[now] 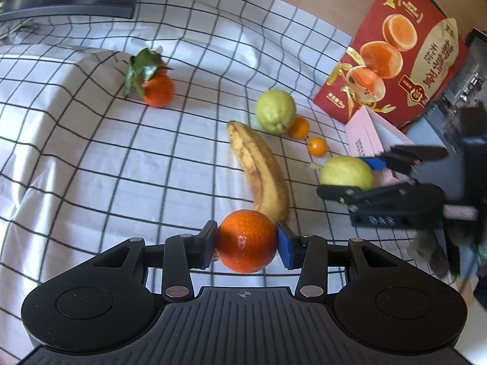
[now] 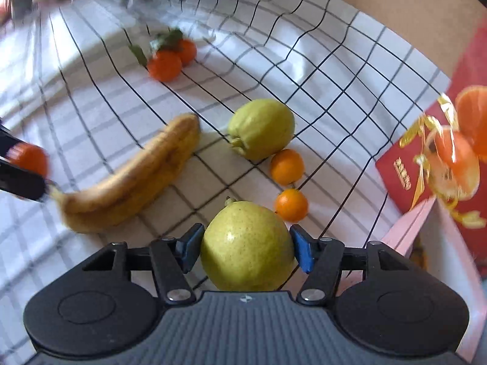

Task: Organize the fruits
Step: 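Grasp a green pear with the right tool while the left tool holds the tangerine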

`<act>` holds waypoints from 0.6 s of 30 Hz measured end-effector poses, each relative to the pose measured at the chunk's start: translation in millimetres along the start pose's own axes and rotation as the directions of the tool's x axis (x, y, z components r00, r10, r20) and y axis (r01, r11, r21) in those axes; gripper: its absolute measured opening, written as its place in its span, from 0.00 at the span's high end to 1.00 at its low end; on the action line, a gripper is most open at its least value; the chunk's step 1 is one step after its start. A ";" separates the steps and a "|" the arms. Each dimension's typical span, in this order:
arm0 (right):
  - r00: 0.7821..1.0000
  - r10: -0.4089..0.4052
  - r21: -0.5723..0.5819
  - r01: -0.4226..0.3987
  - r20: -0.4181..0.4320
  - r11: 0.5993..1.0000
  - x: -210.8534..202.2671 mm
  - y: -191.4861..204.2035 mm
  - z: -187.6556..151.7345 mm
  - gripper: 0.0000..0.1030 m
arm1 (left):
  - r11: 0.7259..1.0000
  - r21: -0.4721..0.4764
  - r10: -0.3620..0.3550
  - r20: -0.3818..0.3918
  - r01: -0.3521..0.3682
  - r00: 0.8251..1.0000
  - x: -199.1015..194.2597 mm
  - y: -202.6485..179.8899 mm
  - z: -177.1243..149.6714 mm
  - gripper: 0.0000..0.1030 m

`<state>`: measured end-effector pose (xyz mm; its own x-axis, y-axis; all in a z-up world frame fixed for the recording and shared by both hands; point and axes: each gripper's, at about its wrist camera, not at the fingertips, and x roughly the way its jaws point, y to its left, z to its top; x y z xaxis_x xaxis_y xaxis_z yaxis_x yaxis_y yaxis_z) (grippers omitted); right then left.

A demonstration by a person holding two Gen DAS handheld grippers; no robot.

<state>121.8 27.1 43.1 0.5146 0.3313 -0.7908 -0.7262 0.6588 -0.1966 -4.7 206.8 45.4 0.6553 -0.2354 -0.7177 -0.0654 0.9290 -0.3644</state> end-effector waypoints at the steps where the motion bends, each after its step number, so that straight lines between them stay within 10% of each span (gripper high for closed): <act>1: 1.000 0.017 0.029 -0.018 0.019 0.999 -7.4 0.3 -4.6 0.40 | 1.000 0.004 -0.005 -0.003 0.005 1.000 2.2 -4.0 -0.1 0.55; 18: 0.985 -0.023 0.387 -0.045 0.171 0.921 -63.2 -17.2 -130.8 0.40 | 0.980 0.179 -0.068 -0.101 0.085 0.993 34.9 -93.5 -13.9 0.55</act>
<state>42.1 -93.5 20.7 0.6018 0.4262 -0.6755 -0.5155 0.8532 0.0790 13.7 107.8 46.2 0.5787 -0.3257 -0.7477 0.1268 0.9416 -0.3120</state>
